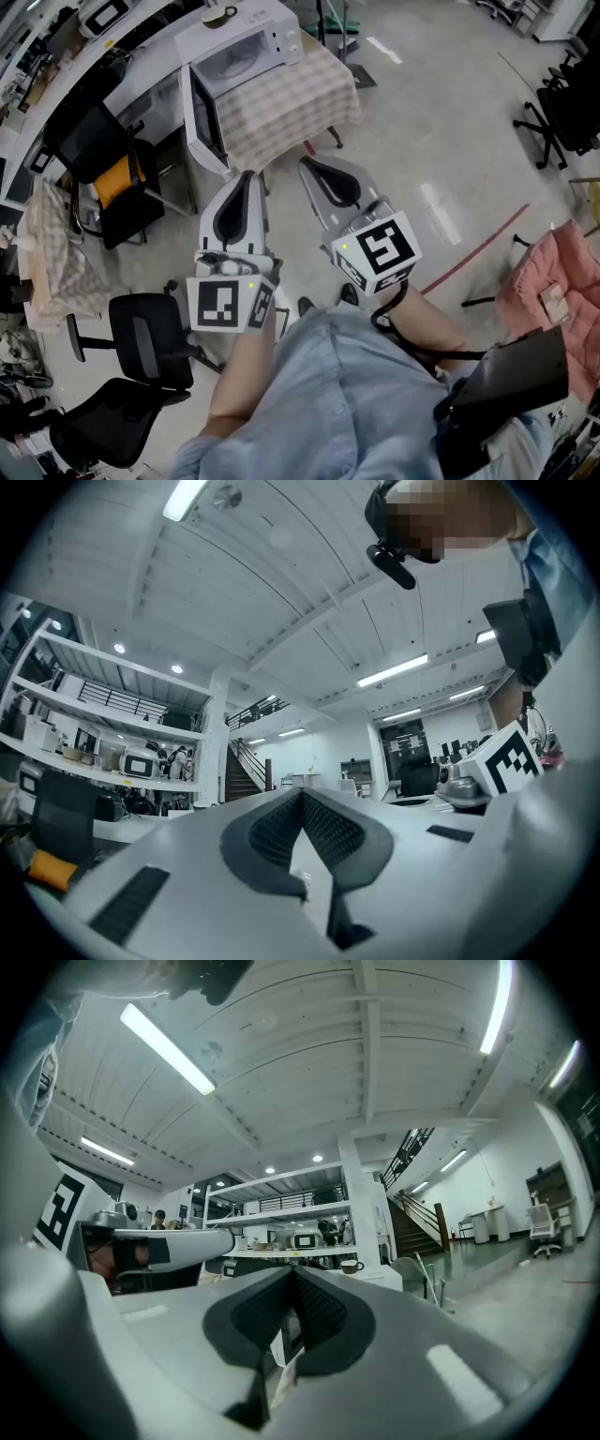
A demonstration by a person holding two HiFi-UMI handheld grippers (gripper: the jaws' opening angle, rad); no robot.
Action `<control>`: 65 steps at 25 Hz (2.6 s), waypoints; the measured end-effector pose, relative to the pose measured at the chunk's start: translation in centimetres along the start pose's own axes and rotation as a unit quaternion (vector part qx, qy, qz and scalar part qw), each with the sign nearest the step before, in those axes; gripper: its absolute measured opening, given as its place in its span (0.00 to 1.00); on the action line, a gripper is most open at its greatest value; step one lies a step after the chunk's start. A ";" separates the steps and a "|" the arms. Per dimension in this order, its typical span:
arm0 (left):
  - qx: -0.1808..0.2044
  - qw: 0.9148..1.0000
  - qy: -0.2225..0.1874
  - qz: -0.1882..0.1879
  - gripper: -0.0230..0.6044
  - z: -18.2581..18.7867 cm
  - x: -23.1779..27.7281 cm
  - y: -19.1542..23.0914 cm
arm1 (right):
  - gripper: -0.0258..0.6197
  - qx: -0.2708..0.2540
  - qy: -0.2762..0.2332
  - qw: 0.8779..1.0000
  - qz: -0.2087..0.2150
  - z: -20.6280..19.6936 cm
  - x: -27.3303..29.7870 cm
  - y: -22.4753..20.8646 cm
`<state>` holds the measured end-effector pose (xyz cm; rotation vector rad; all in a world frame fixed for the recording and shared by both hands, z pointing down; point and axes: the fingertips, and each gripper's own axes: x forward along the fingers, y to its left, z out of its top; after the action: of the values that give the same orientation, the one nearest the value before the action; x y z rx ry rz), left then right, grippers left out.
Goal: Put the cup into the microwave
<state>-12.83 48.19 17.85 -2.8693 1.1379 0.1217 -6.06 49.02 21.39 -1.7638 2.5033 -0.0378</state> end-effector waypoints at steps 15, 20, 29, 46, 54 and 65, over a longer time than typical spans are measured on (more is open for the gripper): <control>0.007 1.000 0.016 0.020 0.04 -0.9 2.9 -1.6 | 0.04 0.027 0.001 0.999 0.044 -0.1 -0.3 -3.6; -0.010 1.000 0.016 0.019 0.04 -2.2 4.8 0.2 | 0.04 0.026 0.017 0.999 0.027 -1.0 1.9 -5.5; -0.032 0.999 -0.002 0.007 0.04 -3.5 12.1 7.3 | 0.04 0.010 0.015 0.999 0.040 -1.2 11.3 -8.1; -0.060 0.998 -0.010 -0.032 0.04 -4.5 22.3 18.8 | 0.04 -0.004 0.033 0.999 0.008 -1.1 26.3 -12.3; -0.072 0.996 0.003 -0.054 0.04 -5.9 23.4 19.0 | 0.04 -0.012 0.029 0.999 -0.005 -1.0 28.2 -13.6; -0.046 0.999 0.005 -0.020 0.04 -6.0 27.8 21.4 | 0.04 -0.007 0.008 1.000 0.009 -0.4 31.7 -17.9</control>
<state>-7.07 13.20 20.88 -2.9737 1.1035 0.1617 0.08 13.20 21.38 -1.7528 2.5374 -0.0342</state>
